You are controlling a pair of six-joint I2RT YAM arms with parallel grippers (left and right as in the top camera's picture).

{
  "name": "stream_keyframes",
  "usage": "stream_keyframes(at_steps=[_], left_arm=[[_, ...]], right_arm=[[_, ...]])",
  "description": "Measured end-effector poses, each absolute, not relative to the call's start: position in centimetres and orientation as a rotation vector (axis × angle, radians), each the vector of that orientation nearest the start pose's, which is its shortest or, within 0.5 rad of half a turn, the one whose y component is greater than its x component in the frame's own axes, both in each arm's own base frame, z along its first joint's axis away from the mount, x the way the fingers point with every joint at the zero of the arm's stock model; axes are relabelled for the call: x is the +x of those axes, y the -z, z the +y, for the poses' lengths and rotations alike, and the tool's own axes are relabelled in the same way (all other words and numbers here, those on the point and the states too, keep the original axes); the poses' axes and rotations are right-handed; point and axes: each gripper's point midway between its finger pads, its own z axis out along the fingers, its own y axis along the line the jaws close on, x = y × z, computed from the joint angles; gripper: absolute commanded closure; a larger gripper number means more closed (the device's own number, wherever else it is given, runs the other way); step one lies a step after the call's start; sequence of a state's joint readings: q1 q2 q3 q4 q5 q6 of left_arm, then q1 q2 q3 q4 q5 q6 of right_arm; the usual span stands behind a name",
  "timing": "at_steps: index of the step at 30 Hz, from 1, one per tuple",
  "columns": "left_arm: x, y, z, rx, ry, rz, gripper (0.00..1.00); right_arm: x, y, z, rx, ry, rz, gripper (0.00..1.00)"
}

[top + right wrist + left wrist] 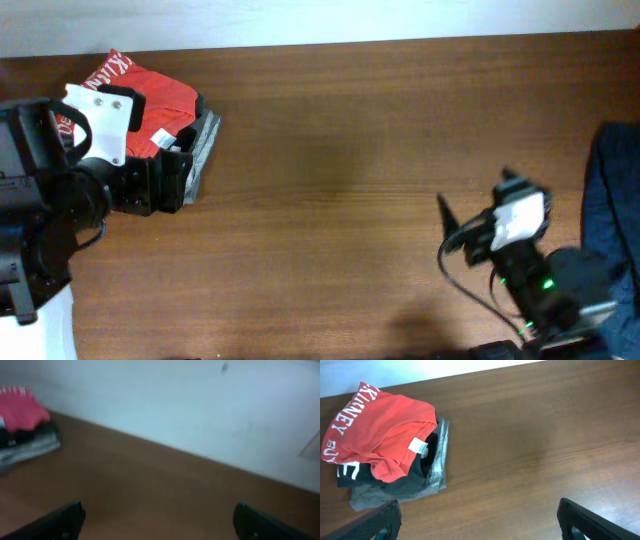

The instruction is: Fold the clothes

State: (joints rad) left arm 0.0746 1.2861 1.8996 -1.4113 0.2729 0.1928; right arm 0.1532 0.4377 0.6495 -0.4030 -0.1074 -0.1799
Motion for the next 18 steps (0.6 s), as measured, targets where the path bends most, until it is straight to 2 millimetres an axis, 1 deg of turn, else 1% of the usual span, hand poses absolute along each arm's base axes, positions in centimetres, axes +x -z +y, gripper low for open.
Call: stream_keyframes(at_steps=[2,3,5,6,7,10,14,17,18], left_arm=[[28.2,-38.5,-2.5,0.268,0.191,2.324,0.01],[28.1,-38.5,-2.5,0.268,0.192,2.325,0.01],[28.1,-38.5,-2.5,0.268,0.193,2.328,0.01],[28.1,-38.4,-2.5,0.268,0.193,2.329,0.01],[28.1,-38.4,-2.5,0.268,0.193,2.331,0.01],[27.9,-38.3,-2.6,0.267,0.196,2.341,0.01],[27.8,-38.2,-2.6,0.266,0.197,2.347,0.01],[27.8,-38.2,-2.6,0.266,0.197,2.347,0.01],[27.8,-38.2,-2.6,0.267,0.197,2.346,0.01]], right_arm=[[23.7,-26.3,5.5,-0.360,-0.077,1.718,0.01],[23.4,-25.2,5.4,-0.350,-0.084,1.708,0.01],[23.0,-23.6,5.4,-0.328,-0.100,1.690,0.01],[22.7,-22.3,5.3,-0.304,-0.118,1.674,0.01],[22.7,-22.1,5.3,-0.301,-0.121,1.673,0.01],[22.9,-20.4,5.4,-0.263,-0.149,1.621,0.01],[23.6,-18.7,5.5,-0.228,-0.178,1.579,0.01],[24.0,-16.2,5.5,-0.214,-0.195,1.625,0.01],[24.0,-15.9,5.5,-0.209,-0.196,1.632,0.01]])
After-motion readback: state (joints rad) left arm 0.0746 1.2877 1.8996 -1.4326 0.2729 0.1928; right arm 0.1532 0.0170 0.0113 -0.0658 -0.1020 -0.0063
